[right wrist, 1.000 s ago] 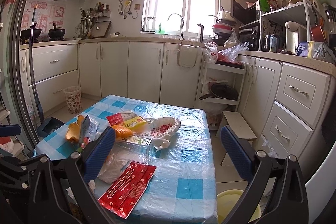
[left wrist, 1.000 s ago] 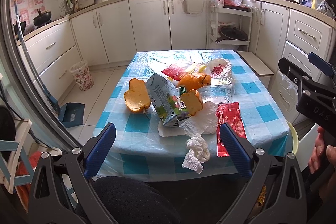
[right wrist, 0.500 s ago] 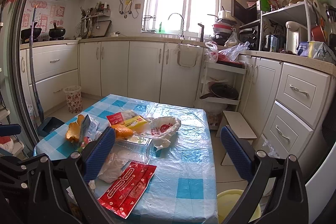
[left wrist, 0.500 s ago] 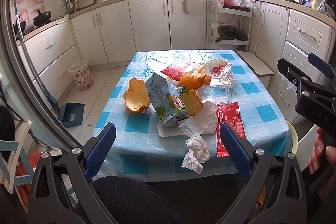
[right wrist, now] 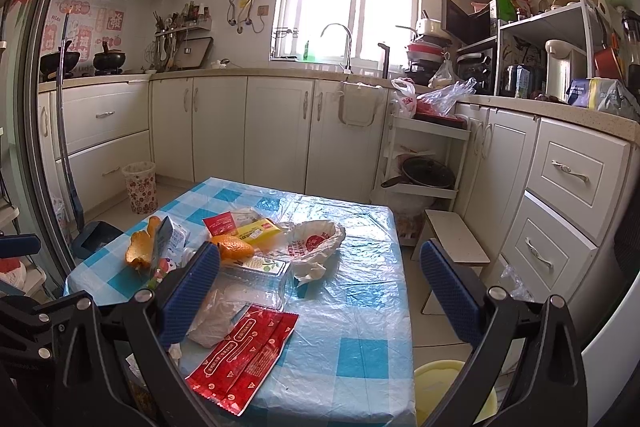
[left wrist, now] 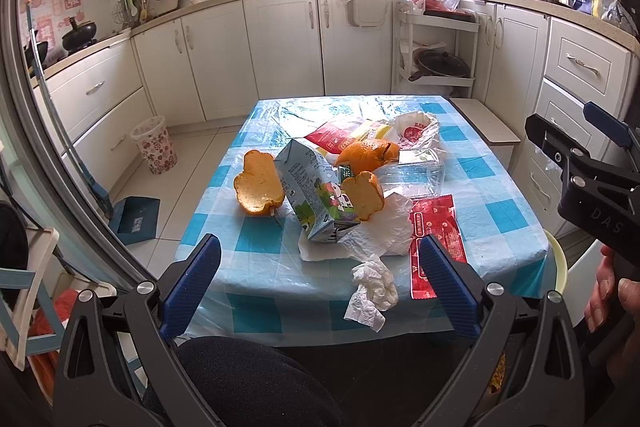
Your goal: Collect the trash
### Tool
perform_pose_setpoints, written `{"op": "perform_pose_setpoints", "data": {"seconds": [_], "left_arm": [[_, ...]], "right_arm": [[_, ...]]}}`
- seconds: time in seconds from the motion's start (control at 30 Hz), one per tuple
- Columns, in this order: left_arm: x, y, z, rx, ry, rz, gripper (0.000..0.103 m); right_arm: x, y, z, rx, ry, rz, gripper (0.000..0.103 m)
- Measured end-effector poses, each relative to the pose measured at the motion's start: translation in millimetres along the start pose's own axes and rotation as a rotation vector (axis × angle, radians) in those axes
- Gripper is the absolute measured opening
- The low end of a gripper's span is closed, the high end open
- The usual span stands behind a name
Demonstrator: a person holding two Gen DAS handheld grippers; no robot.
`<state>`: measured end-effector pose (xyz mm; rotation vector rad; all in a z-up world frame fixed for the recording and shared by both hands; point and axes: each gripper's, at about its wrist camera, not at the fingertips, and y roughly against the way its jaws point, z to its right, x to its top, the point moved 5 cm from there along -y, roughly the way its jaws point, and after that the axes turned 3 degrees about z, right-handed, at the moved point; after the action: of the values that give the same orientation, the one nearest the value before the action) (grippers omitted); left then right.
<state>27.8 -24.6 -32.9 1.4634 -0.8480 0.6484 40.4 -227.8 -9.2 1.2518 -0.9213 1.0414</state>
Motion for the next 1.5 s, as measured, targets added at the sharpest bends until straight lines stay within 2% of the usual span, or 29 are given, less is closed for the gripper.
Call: {"op": "perform_pose_setpoints", "data": {"seconds": [0.5,0.8,1.5], "left_arm": [[0,0,1,0.002,-0.001,-0.001,0.095],[1,-1,-3,0.052,0.006,-0.016,0.095],[0,-2,-18,0.050,0.019,-0.016,0.095]], "right_arm": [[-2,-2,-2,0.009,0.006,-0.008,0.096],[-3,-5,-2,0.015,0.010,-0.022,0.096],[-3,-9,-9,0.041,0.012,-0.042,0.096]]}}
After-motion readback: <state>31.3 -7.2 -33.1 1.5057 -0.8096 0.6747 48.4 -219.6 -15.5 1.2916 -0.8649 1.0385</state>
